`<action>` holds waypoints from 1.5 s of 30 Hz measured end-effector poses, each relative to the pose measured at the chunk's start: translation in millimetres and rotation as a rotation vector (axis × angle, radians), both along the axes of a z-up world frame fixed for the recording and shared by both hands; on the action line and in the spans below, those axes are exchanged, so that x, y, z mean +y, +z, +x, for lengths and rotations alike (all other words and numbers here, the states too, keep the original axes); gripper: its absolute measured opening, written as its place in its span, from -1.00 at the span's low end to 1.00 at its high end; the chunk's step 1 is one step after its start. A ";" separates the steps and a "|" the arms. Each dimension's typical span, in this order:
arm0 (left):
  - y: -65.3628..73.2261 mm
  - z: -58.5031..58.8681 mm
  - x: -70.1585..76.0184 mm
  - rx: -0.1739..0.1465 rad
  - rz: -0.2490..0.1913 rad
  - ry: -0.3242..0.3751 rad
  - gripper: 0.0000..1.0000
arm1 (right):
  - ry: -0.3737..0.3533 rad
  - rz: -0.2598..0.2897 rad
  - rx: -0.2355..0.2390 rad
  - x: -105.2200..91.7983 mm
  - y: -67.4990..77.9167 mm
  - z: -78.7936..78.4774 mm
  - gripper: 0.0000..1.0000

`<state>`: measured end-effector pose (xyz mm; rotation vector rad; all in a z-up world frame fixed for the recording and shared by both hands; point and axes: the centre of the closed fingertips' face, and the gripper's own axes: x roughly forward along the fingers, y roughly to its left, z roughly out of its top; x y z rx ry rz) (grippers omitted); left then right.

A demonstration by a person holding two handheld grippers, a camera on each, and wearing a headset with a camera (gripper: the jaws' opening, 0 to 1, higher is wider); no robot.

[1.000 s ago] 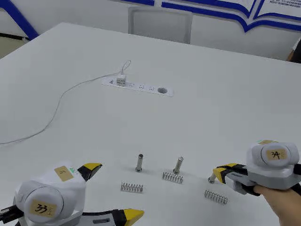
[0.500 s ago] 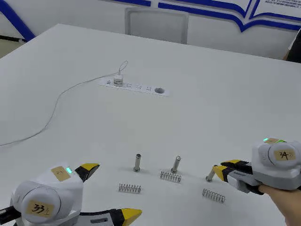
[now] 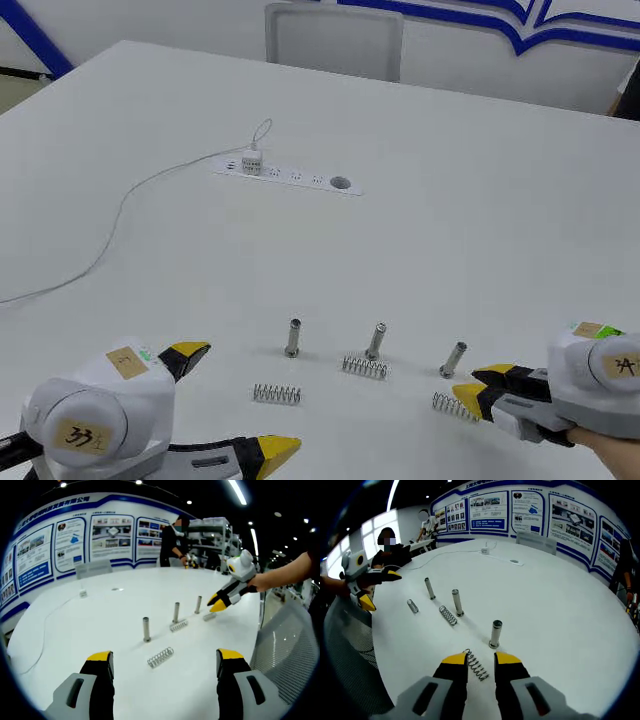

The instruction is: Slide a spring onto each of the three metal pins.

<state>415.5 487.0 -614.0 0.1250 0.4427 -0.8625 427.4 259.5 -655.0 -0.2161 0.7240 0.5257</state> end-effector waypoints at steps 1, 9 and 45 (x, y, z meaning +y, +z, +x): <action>-0.3 -0.2 -0.2 0.002 0.000 -0.001 0.73 | 0.014 -0.011 0.005 -0.2 -2.6 -1.9 -0.57; -1.9 -1.1 -0.4 0.006 0.007 -0.004 0.73 | 0.079 -0.057 0.056 -3.2 -16.4 -7.5 -0.55; -1.0 -4.6 -4.4 0.000 0.009 -0.025 0.70 | 0.181 -0.063 0.083 12.4 -21.4 -18.2 -0.79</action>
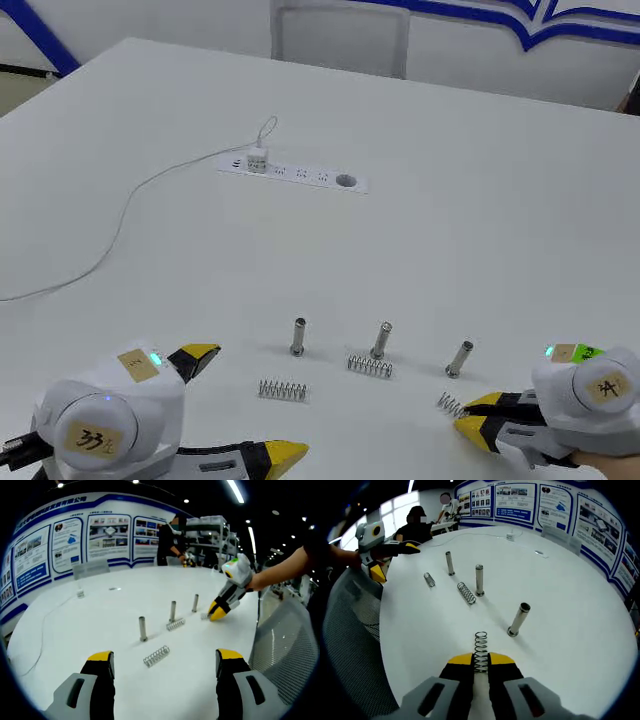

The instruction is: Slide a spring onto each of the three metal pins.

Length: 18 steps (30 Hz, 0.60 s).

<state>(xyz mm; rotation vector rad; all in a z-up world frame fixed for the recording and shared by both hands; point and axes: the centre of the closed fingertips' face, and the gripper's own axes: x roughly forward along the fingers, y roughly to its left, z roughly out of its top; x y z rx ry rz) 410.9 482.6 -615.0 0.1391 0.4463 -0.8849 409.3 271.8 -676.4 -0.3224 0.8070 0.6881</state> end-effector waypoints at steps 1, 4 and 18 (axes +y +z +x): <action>0.2 -0.4 -0.4 -0.001 0.000 -0.002 0.70 | -0.003 0.004 -0.007 1.2 2.6 0.9 -0.79; 0.8 -1.2 -1.5 -0.004 0.001 -0.009 0.70 | -0.001 0.013 -0.019 5.2 8.8 1.2 -0.79; 2.2 -12.7 -18.9 -0.016 -0.002 -0.096 0.66 | 0.035 0.005 -0.097 20.2 41.7 6.0 -0.79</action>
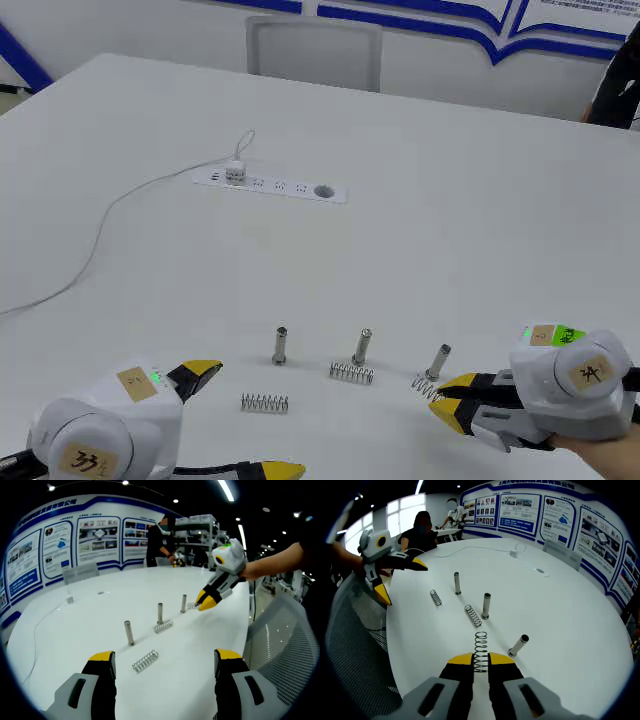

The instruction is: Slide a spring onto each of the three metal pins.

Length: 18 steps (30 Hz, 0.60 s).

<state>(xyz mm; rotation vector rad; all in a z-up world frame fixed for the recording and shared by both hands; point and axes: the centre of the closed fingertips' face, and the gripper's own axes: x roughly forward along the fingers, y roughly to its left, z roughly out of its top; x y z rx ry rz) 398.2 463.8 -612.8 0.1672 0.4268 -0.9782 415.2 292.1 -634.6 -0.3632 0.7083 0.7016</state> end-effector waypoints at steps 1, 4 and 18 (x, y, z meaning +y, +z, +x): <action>0.1 -0.7 -0.8 -0.001 0.000 -0.004 0.65 | 0.002 0.001 -0.002 1.3 1.0 0.1 -0.79; -0.8 -3.3 -3.4 0.001 0.004 -0.020 0.64 | 0.012 0.004 -0.010 7.5 5.0 -0.7 -0.79; 7.2 -3.9 -10.7 -0.017 -0.014 -0.047 0.55 | 0.134 -0.007 -0.056 38.6 27.9 -7.9 -0.79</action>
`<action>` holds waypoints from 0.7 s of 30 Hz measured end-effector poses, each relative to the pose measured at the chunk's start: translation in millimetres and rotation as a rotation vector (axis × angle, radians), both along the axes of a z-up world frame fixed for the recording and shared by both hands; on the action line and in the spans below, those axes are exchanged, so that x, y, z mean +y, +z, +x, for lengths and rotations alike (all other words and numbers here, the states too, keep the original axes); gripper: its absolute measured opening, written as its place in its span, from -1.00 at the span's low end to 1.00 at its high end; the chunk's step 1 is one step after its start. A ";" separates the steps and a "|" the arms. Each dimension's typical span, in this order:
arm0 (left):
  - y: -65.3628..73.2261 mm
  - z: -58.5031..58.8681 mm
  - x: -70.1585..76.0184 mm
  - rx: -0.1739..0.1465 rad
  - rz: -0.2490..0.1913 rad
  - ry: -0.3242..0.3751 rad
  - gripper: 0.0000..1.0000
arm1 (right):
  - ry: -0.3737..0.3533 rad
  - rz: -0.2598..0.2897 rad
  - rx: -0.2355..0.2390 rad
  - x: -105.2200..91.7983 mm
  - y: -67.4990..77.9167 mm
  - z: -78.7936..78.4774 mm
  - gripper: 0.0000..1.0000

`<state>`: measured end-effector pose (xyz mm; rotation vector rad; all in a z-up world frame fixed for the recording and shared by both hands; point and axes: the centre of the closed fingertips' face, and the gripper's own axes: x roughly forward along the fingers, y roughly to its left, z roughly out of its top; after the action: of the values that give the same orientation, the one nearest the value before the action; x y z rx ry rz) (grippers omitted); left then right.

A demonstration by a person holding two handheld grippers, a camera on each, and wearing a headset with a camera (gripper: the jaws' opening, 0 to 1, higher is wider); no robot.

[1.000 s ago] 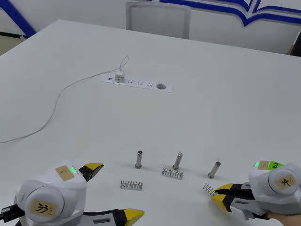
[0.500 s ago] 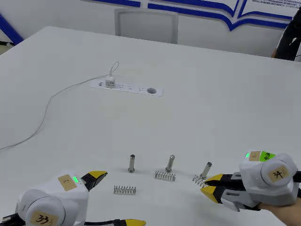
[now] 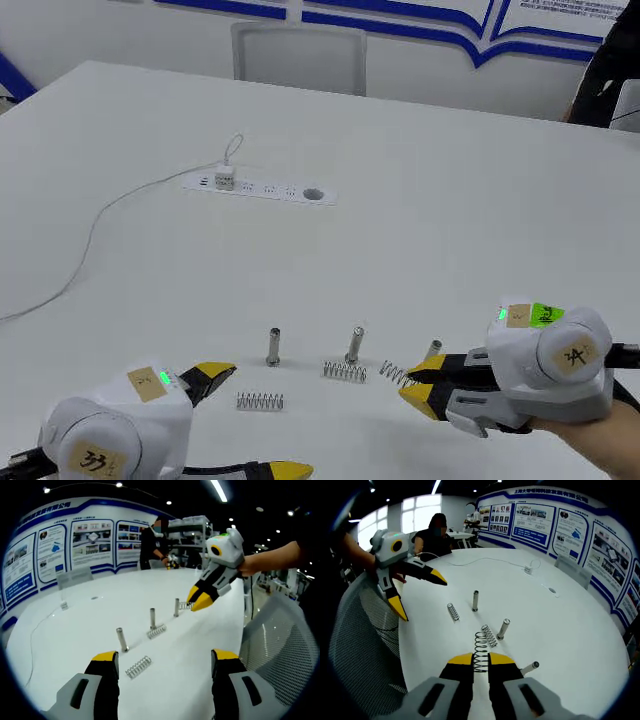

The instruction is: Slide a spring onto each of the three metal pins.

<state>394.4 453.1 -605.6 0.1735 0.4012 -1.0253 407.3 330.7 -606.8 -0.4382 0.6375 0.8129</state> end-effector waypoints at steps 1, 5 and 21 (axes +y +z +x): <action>0.7 0.3 -0.6 0.001 -0.002 0.000 0.53 | 0.012 -0.008 0.001 1.1 0.2 -1.0 -0.79; 5.6 -1.9 -4.2 0.011 -0.021 -0.004 0.46 | 0.054 -0.008 -0.003 9.9 5.5 -5.8 -0.79; 24.3 -9.8 -25.3 -0.014 -0.037 -0.091 0.16 | 0.179 -0.009 -0.048 43.7 26.5 -15.2 -0.79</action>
<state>384.5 427.8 -581.3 0.1671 0.3640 -1.1193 392.0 374.4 -580.3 -0.5262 0.5632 0.9665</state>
